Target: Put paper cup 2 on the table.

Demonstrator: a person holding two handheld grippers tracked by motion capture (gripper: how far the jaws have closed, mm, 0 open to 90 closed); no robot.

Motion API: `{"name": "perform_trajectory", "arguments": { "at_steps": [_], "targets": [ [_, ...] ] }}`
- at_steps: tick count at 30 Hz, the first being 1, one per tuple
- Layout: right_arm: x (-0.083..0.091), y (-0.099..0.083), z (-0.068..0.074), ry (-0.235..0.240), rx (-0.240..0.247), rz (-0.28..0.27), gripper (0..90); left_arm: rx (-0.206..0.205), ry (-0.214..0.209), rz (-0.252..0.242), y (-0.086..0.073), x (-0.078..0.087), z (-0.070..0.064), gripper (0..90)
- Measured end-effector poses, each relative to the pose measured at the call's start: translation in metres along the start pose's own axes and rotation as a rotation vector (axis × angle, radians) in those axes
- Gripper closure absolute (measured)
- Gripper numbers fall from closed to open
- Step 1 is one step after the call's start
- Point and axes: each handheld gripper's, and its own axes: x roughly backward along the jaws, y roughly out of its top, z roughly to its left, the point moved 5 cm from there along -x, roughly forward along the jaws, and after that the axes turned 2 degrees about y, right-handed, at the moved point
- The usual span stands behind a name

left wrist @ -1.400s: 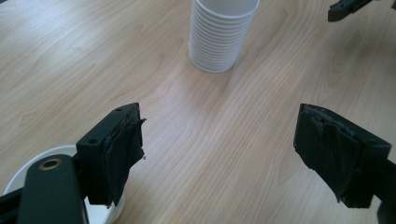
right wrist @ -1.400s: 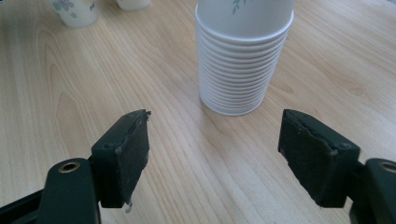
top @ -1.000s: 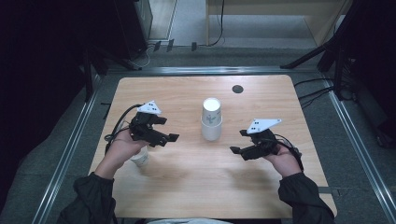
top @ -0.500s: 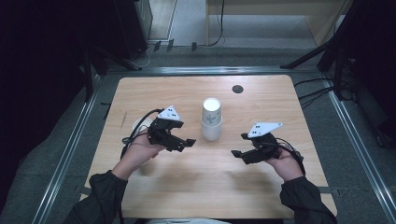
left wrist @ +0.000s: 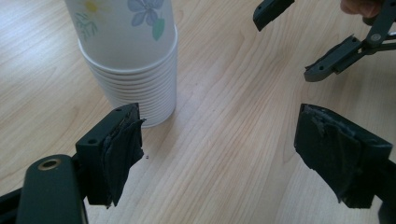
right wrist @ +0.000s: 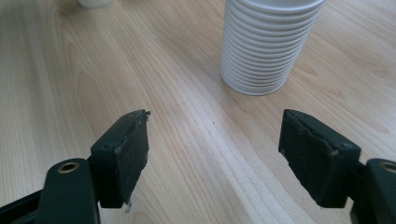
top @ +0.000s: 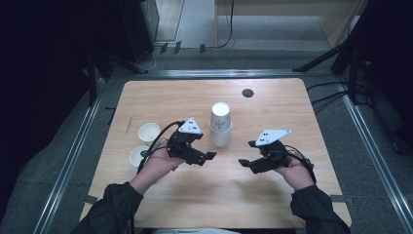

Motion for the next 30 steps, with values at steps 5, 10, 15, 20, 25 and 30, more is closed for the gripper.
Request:
{"name": "perform_trajectory", "arguments": {
  "at_steps": [5, 10, 15, 20, 25, 30],
  "targets": [
    [-0.003, 0.002, 0.003, 0.014, -0.003, -0.007, 24.1, 0.004, 0.002, -0.002, -0.002, -0.008, -0.004, 15.4],
    [-0.007, 0.003, 0.006, 0.024, 0.003, 0.0, 23.7, -0.001, 0.006, -0.006, -0.005, -0.016, -0.009, 15.4],
    [-0.011, 0.004, 0.008, 0.035, 0.007, 0.008, 23.6, -0.015, 0.01, 0.001, -0.01, -0.023, -0.014, 15.4],
    [-0.013, 0.005, 0.01, 0.045, 0.019, 0.014, 23.6, -0.035, 0.002, 0.031, -0.014, -0.028, -0.017, 15.4],
    [-0.013, 0.005, 0.01, 0.046, 0.02, 0.014, 23.5, -0.053, 0.01, 0.033, -0.017, -0.031, -0.018, 15.4],
    [-0.013, 0.005, 0.01, 0.044, 0.021, 0.012, 23.5, -0.061, 0.011, 0.047, -0.019, -0.032, -0.017, 15.4]
  ]
}}
